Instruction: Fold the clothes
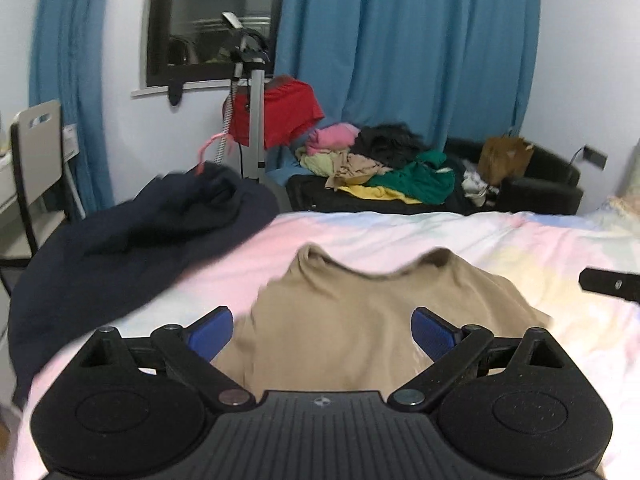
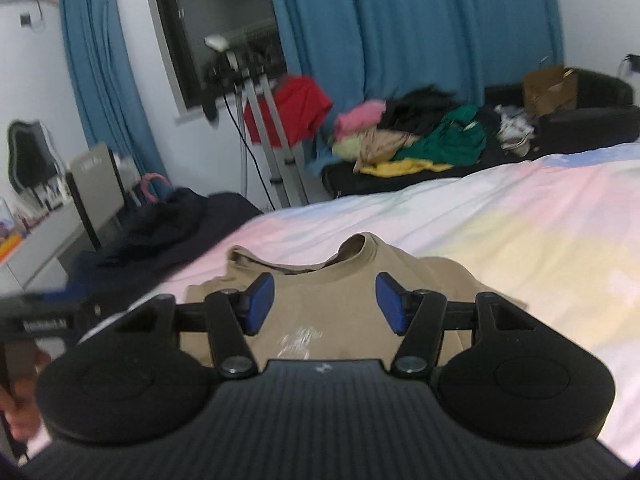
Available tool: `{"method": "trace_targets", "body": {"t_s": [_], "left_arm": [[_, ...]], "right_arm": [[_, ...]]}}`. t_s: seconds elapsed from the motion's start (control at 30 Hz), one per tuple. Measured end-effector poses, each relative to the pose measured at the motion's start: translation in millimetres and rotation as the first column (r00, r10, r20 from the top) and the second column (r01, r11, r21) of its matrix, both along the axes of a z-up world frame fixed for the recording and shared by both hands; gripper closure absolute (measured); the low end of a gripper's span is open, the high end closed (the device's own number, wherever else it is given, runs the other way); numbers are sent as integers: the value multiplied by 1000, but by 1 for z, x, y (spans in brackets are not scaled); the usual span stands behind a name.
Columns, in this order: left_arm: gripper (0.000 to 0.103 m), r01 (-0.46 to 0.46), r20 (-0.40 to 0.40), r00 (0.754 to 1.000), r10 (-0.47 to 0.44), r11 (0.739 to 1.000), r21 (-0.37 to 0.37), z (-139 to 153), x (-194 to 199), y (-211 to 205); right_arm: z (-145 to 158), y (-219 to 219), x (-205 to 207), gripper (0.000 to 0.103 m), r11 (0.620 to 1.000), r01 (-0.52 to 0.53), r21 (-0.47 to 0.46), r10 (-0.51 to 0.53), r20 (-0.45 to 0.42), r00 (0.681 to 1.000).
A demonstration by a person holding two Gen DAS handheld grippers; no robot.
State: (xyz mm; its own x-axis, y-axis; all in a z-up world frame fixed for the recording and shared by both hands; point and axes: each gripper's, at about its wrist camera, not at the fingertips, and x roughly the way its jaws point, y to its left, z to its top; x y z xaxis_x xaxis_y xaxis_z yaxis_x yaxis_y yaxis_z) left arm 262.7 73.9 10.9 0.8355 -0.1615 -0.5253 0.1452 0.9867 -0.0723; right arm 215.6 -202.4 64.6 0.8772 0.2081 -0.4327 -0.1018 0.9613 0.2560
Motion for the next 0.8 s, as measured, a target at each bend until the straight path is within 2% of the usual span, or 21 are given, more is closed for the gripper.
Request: {"method": "trace_targets", "body": {"t_s": [0.13, 0.23, 0.3, 0.37, 0.43, 0.53, 0.6, 0.63, 0.7, 0.8], "left_arm": [[6, -28, 13, 999, 29, 996, -83, -14, -76, 16], [6, -84, -32, 996, 80, 985, -154, -34, -104, 31], [9, -148, -99, 987, 128, 964, -222, -41, -102, 46], [9, -220, -174, 969, 174, 930, -295, -47, -96, 63], [14, -294, -247, 945, 213, 885, -361, -52, -88, 80], [20, -392, -318, 911, 264, 793, -466, -60, -70, 105], [24, -441, -326, 894, 307, 731, -521, -68, -54, 119], [30, -462, -330, 885, 329, 709, -532, -74, -44, 123], [37, -497, -342, 867, 362, 681, -538, -88, -22, 128], [47, -532, -346, 847, 405, 669, -520, -113, 13, 129]], "right_arm": [[3, -1, -72, 45, 1000, 11, -1, -11, 65, 998], [-3, -7, -114, 45, 1000, 10, 16, -12, 107, 994], [-12, -14, -131, 44, 999, 13, 35, -17, 122, 992], [-22, -21, -137, 44, 999, 20, 48, -26, 129, 991], [-32, -27, -136, 44, 998, 29, 64, -37, 131, 991], [-49, -37, -126, 44, 992, 47, 119, -58, 94, 994], [-62, -42, -118, 44, 989, 53, 141, -64, 76, 995], [-69, -44, -113, 44, 987, 56, 149, -67, 66, 996], [-81, -46, -101, 42, 985, 62, 163, -70, 42, 997], [-99, -47, -83, 42, 981, 72, 183, -73, 4, 997]]}}
